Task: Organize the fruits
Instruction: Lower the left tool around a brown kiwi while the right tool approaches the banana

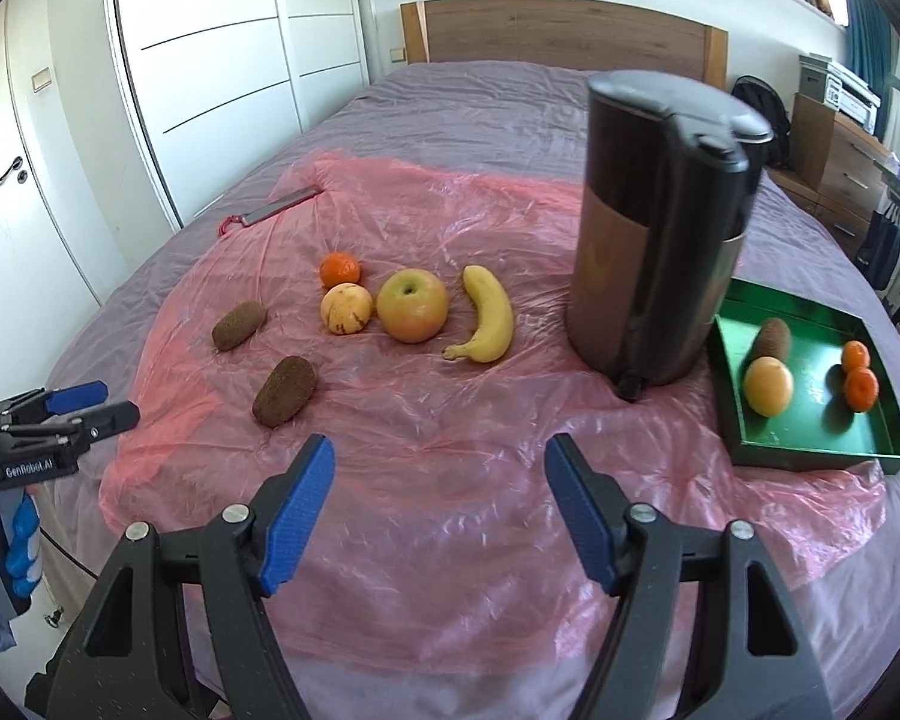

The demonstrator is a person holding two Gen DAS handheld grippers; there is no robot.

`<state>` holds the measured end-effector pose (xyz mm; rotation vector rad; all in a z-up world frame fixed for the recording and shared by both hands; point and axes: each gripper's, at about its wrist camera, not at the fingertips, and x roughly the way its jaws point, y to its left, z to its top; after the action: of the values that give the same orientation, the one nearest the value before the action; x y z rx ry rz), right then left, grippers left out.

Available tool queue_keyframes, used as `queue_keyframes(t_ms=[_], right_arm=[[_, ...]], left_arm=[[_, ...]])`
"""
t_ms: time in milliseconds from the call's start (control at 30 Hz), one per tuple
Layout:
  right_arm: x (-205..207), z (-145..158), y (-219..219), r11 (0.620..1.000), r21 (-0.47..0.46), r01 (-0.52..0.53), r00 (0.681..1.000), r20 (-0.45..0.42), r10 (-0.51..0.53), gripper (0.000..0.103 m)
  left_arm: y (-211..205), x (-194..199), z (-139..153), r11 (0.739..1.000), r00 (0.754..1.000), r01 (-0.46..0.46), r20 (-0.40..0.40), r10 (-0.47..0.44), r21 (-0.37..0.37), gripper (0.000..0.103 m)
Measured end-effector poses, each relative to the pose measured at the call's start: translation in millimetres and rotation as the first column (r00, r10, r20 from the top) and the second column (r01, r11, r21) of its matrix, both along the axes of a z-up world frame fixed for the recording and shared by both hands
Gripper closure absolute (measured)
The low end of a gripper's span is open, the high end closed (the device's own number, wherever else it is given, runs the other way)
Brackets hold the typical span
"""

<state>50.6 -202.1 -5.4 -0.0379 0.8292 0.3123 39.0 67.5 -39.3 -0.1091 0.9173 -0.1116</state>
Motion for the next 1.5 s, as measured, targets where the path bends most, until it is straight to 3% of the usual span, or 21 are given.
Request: queue_keyframes(t_ms=[333, 700, 833, 1167, 1500], right_arm=[[67.7, -35.6, 25.2, 0.999, -0.003, -0.034, 0.998, -0.06, 0.034, 0.0], [138.1, -65.7, 32.1, 0.999, -0.012, -0.03, 0.997, -0.069, 0.029, 0.0], [155.4, -76.6, 33.4, 1.0, -0.017, -0.02, 0.997, -0.074, 0.019, 0.0], [188.4, -99.4, 30.7, 1.0, -0.007, 0.009, 0.996, -0.094, -0.01, 0.0], [211.2, -118.0, 29.6, 0.999, -0.023, 0.04, 0.99, -0.137, -0.043, 0.003]], left_arm=[[-36.6, 56.2, -41.0, 0.998, 0.994, 0.069, -0.083, -0.067, 0.015, 0.03], [-45.9, 102.8, -84.5, 0.998, 0.987, 0.053, -0.153, -0.047, 0.036, 0.031], [-47.1, 108.7, -88.6, 0.998, 0.988, 0.05, -0.149, -0.044, 0.041, 0.032], [-48.8, 109.0, -90.2, 0.998, 0.992, 0.031, -0.124, -0.023, 0.062, 0.049], [-54.5, 110.8, -97.7, 0.995, 0.991, 0.053, -0.129, -0.042, 0.083, 0.05]])
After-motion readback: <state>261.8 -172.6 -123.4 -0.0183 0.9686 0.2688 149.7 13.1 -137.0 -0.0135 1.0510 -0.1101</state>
